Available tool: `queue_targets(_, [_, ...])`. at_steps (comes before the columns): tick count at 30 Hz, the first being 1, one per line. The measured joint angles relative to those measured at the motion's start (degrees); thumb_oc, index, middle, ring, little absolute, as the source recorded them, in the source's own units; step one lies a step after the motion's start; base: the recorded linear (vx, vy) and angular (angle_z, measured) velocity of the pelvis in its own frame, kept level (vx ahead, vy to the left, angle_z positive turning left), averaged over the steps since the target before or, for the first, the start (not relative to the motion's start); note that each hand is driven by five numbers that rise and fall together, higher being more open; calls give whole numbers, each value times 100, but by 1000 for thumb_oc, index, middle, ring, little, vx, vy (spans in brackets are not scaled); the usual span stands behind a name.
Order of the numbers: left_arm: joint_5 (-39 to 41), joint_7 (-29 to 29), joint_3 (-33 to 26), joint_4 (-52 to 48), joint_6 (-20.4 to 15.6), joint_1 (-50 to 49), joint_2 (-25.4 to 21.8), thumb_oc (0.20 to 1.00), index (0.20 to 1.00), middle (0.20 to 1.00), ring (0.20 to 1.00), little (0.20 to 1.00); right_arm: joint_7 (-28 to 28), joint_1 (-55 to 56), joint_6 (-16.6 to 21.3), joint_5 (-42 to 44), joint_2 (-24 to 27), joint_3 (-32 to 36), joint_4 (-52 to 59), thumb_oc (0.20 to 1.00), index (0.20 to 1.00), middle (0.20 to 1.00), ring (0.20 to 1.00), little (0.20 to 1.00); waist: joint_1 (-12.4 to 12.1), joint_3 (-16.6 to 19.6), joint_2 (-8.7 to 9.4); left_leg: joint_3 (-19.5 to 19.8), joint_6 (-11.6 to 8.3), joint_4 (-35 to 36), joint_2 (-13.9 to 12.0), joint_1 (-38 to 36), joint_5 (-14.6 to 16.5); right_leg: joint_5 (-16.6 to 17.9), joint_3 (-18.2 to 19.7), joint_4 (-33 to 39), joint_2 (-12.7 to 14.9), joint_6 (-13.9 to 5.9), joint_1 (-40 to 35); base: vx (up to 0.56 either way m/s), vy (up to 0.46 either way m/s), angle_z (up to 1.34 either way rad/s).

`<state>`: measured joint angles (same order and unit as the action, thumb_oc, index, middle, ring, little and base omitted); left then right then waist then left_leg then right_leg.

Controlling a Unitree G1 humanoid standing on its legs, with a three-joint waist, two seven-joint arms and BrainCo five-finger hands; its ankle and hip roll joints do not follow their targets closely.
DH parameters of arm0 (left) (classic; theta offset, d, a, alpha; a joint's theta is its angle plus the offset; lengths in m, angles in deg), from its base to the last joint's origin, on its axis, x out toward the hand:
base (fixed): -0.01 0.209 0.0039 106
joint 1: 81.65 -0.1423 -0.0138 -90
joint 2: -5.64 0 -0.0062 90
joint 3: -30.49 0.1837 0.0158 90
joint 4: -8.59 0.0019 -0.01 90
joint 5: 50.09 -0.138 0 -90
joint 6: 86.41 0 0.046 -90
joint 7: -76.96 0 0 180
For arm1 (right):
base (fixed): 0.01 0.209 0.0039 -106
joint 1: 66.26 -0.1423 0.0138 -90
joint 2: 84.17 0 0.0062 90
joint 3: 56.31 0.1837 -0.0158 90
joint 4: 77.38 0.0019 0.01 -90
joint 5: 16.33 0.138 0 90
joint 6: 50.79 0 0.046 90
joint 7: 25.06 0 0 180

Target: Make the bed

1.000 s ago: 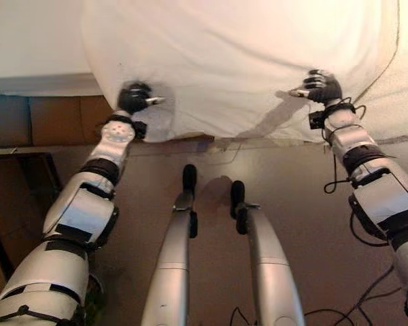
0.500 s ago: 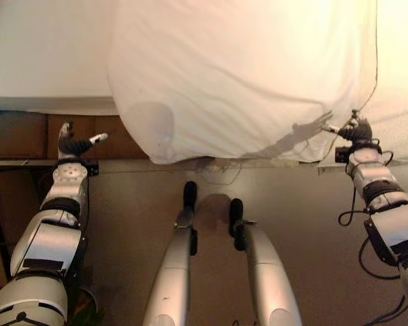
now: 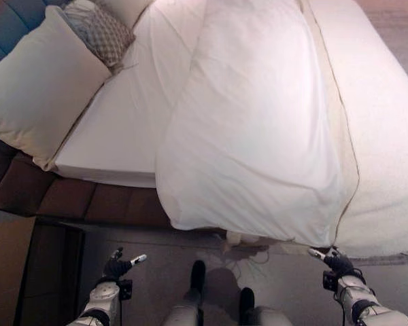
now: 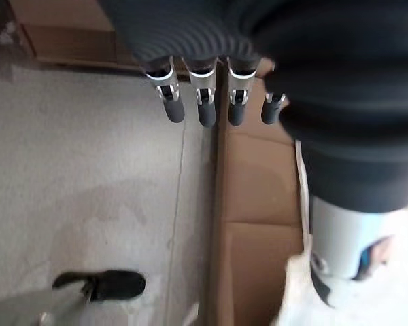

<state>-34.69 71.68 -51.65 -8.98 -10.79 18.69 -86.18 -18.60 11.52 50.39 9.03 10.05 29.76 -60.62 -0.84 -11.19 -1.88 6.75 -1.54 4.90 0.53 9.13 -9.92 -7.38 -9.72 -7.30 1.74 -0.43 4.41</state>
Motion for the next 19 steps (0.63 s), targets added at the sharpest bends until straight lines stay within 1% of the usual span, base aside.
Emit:
queue_targets(1, [-174,58,25,53,-1,-116,65,1000,1000,1000,1000,1000,-61,228,6,-71,-72,-25,16,1000,1000,1000,1000,1000,-1,141,8,-10,-4,6,-6,-92,81,15,3,173,-4,-2,-147,68,29,0])
queue_targets(2, [-245,74,14,58,3,-151,97,1000,1000,1000,1000,1000,-78,259,6,-112,-118,-23,33,1000,1000,1000,1000,1000,-2,204,16,-18,-1,6,-1,-147,89,52,2,240,-19,-3,-238,37,15,-1])
queue_targets(3, [-352,113,68,85,8,-259,129,1000,1000,1000,1000,1000,-133,404,4,-170,-208,-31,9,1000,1000,1000,1000,1000,3,381,37,-18,-16,5,0,-171,116,72,8,334,-33,-3,-286,73,48,0])
queue_targets(4, [-351,132,97,95,8,-276,137,1000,1000,1000,1000,1000,-142,437,4,-178,-222,-32,-3,1000,1000,1000,1000,1000,3,438,42,-18,-20,5,-8,-161,123,71,8,361,-44,-2,-277,98,60,-1])
queue_targets(5, [-383,148,93,103,12,-326,233,1000,1000,1000,1000,1000,-176,533,3,-237,-279,-52,-4,1000,1000,1000,1000,1000,1,465,40,-27,-36,6,-25,-205,137,129,4,452,-48,33,-394,75,78,-5])
queue_targets(6, [-523,156,43,117,27,-376,297,1000,1000,1000,1000,1000,-221,596,-5,-305,-288,-65,-10,1000,1000,1000,1000,1000,-4,510,62,-35,-17,6,-11,-372,176,198,14,638,-64,23,-652,38,46,-5])
queue_targets(7, [-593,184,116,131,39,-433,350,1000,1000,1000,1000,1000,-244,659,-10,-346,-342,-124,-30,1000,1000,1000,1000,1000,4,569,71,-34,-17,7,0,-459,204,193,20,677,-50,20,-726,32,47,-10])
queue_targets(8, [-673,221,230,141,56,-511,426,1000,1000,1000,1000,1000,-287,718,-24,-371,-419,-136,-106,1000,1000,1000,1000,1000,0,726,81,-52,-21,7,-1,-477,248,190,80,712,-60,17,-744,32,21,-10])
queue_targets(9, [-724,253,243,141,57,-530,453,1000,1000,1000,1000,1000,-308,731,-28,-405,-439,-141,-122,1000,1000,1000,1000,1000,0,791,78,-52,-25,7,-5,-461,253,187,104,711,-64,14,-710,45,25,-14])
queue_targets(13, [-793,320,340,169,136,-554,543,1000,1000,1000,1000,1000,-448,895,-96,-717,-624,-497,-259,1000,1000,1000,1000,1000,-4,894,99,-75,-16,8,-2,-664,302,183,132,746,-62,18,-928,36,10,-3])
queue_targets(15, [-793,324,340,172,144,-548,564,1000,1000,1000,1000,1000,-485,924,-138,-776,-653,-492,-315,1000,1000,1000,1000,1000,4,952,76,-85,-4,8,-3,-660,327,169,136,762,-60,-1,-925,51,11,-4])
queue_targets(16, [-793,335,370,172,164,-553,579,1000,1000,1000,1000,1000,-498,934,-162,-798,-718,-589,-345,1000,1000,1000,1000,1000,1,968,72,-97,-3,8,-3,-679,328,177,141,762,-56,10,-942,47,7,-4])
queue_targets(17, [-800,370,469,176,187,-555,581,1000,1000,1000,1000,1000,-551,995,-194,-917,-688,-836,-343,1000,1000,1000,1000,1000,2,967,77,-110,-3,8,4,-750,327,184,150,759,-50,20,-1012,29,1,-4])
queue_targets(19, [-901,422,569,179,211,-563,610,1000,1000,1000,1000,1000,-630,1076,-205,-1067,-785,-971,-346,1000,1000,1000,1000,1000,-4,1009,81,-139,2,8,3,-788,336,181,169,765,-47,20,-1043,15,-2,-5])
